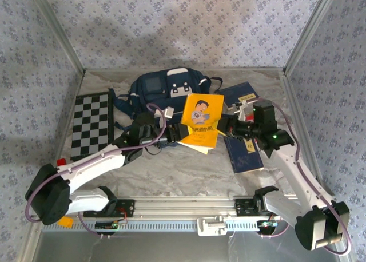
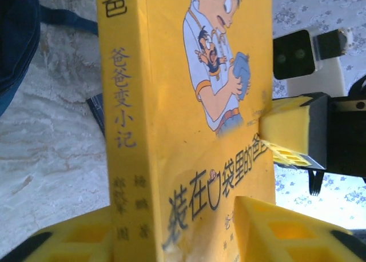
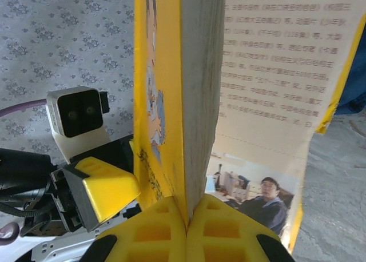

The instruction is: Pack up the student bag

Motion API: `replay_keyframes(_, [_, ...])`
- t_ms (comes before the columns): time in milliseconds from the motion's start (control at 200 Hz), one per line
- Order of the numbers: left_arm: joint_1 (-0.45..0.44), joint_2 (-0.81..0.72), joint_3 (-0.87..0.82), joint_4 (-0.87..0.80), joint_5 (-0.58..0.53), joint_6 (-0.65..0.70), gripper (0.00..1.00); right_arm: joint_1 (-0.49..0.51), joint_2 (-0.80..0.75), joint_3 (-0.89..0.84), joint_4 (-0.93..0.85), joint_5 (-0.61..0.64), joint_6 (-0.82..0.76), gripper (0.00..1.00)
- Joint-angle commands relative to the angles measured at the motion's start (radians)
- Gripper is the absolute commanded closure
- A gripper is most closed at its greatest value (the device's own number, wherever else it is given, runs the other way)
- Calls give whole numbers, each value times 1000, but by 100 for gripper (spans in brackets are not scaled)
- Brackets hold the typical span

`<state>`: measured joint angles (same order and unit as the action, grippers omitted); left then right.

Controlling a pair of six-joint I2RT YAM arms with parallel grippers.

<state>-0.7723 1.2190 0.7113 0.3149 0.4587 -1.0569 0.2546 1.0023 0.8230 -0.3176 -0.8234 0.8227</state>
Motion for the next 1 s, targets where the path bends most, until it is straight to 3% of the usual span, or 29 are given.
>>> replay_keyframes(0, [5, 23, 9, 145, 47, -26, 65, -4, 23, 18, 60, -52, -30, 100])
replay_keyframes(165, [25, 42, 35, 159, 57, -35, 90, -13, 43, 39, 1, -43, -95, 100])
replay_keyframes(260, [36, 42, 44, 168, 55, -34, 100, -31, 48, 47, -37, -31, -111, 89])
replay_keyframes(375, [49, 40, 50, 194, 52, -50, 100, -46, 46, 39, -47, -28, -99, 68])
replay_keyframes(505, [62, 34, 66, 208, 52, -60, 100, -58, 39, 32, -59, -38, -84, 32])
replay_keyframes(610, [63, 33, 83, 222, 52, -61, 100, -57, 40, 25, -52, -54, -60, 14])
replay_keyframes(770, [60, 62, 135, 252, 52, -82, 100, -38, 45, -4, 72, -87, 35, 2])
replay_keyframes(994, [55, 90, 178, 307, 63, -105, 100, -2, 79, -12, 290, -128, 181, 0])
